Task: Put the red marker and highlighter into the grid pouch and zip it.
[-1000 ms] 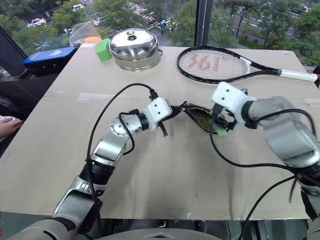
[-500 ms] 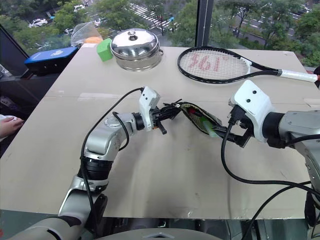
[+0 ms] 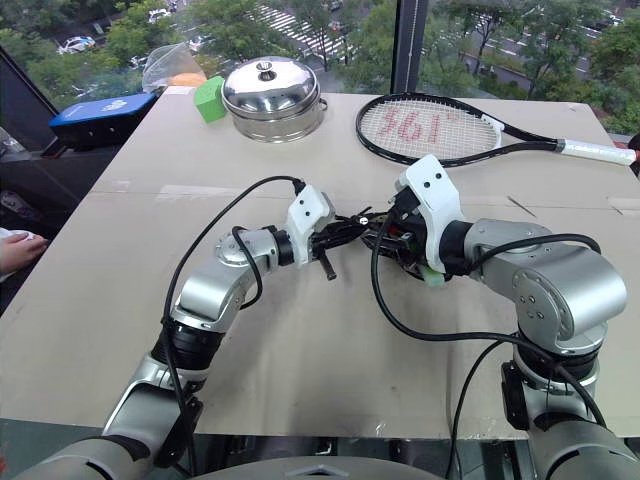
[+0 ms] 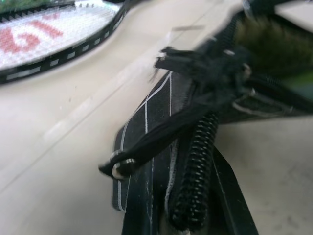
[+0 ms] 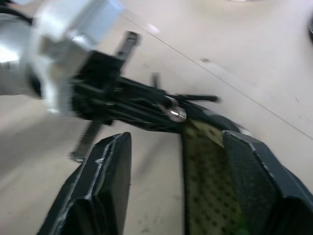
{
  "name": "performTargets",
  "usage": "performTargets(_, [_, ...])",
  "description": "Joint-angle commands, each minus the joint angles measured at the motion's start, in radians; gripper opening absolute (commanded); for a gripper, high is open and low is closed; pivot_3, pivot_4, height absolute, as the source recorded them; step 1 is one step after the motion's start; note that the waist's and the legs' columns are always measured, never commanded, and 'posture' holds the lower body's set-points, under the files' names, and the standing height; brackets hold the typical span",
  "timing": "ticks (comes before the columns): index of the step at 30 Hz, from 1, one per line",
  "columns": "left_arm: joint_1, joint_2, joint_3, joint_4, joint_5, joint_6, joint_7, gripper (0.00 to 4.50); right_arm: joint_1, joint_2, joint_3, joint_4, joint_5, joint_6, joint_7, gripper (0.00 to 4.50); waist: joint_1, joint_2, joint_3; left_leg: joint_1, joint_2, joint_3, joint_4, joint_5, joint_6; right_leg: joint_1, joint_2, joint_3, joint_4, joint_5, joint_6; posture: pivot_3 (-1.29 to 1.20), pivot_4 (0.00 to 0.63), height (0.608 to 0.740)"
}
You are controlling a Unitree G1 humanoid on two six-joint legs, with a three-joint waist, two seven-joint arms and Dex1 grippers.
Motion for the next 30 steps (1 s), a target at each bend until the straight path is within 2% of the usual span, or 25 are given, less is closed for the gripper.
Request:
performTargets(1, [-0.004, 0.0, 0.0, -0.045, -0.005, -0.019, -0.005, 0.0, -0.056, 0.006, 0.037, 0.022, 0.002, -0.003, -0.029, 3.23, -0.001, 0.0, 0.0, 0.0, 0.0, 0.0, 0.0, 0.0, 0.001, 0.0, 0.0, 0.0, 0.0, 0.0, 0.0, 0.0, 0.15, 0.74])
performTargets(9, [0.001, 0.005, 0.008, -0.063, -0.015, -0.004, -0.006, 0.0, -0.114, -0.055, 0.199, 0.117, -0.047, -0.168, -0.043, 3.23, -0.002, 0.0, 0.0, 0.0, 0.0, 0.0, 0.0, -0.001, 0.002, 0.0, 0.001, 0.0, 0.0, 0.0, 0.0, 0.0, 0.15, 0.74])
performTargets(17, [0.001, 0.011, 0.024, -0.073, -0.031, 0.022, 0.002, 0.0, -0.113, -0.221, 0.188, -0.026, 0.104, -0.239, 0.15, 3.23, -0.001, 0.0, 0.0, 0.0, 0.001, -0.001, 0.0, -0.001, 0.002, 0.0, 0.001, 0.0, 0.0, 0.0, 0.0, 0.0, 0.15, 0.74])
performTargets(23, [0.001, 0.014, 0.022, -0.072, -0.032, 0.017, -0.008, 0.0, -0.135, -0.211, 0.229, 0.069, 0.031, -0.331, 0.086, 3.23, -0.002, 0.0, 0.0, 0.001, 0.001, 0.0, 0.0, -0.002, 0.003, 0.0, 0.001, 0.0, 0.0, 0.0, 0.0, 0.0, 0.15, 0.74])
performTargets(30, [0.009, 0.013, 0.023, -0.073, -0.046, 0.015, -0.027, 0.0, -0.161, -0.194, 0.321, 0.195, -0.031, -0.395, 0.077, 3.23, -0.001, 0.0, 0.0, 0.0, 0.001, 0.0, 0.0, -0.001, 0.002, 0.0, 0.001, 0.0, 0.0, 0.0, 0.0, 0.0, 0.15, 0.74])
